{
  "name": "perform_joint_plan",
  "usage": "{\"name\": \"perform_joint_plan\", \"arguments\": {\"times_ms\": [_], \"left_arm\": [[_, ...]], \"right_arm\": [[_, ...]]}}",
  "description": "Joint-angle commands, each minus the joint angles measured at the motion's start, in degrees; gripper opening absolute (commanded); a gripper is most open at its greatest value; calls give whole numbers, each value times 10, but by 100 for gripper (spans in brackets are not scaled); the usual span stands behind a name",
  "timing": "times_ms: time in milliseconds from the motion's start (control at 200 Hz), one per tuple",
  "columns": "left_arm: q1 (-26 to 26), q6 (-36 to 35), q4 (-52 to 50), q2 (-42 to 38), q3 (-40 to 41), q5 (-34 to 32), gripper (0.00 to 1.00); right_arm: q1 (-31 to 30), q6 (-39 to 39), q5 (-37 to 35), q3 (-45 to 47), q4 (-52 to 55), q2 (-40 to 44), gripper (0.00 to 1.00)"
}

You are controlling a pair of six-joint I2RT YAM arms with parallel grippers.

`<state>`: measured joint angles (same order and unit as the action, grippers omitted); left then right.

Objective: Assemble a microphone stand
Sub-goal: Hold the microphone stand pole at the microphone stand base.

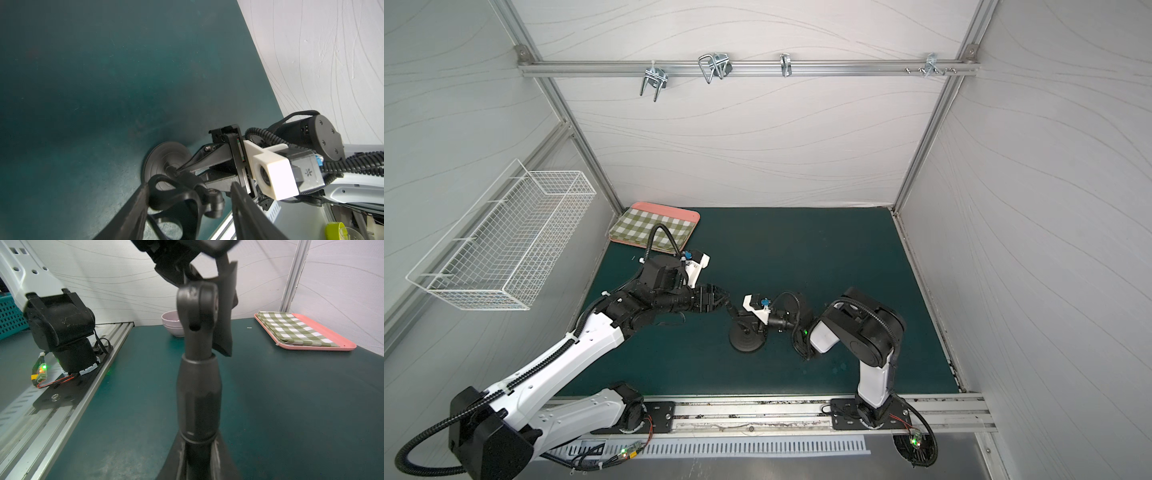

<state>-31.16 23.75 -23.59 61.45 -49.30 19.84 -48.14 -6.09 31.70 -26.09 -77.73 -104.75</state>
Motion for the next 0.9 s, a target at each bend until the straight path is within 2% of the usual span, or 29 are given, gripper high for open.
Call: {"name": "perform_joint_plan", "arguments": {"times_ms": [0,895], "left_arm": [[-17,-6,-2,2,-26,22,62],[-62,16,40,22,-33,23,63]], "right_arm": [[-5,-11,-6,13,-17,0,14],[-4,-18,-41,61,-16,31,14]]}}
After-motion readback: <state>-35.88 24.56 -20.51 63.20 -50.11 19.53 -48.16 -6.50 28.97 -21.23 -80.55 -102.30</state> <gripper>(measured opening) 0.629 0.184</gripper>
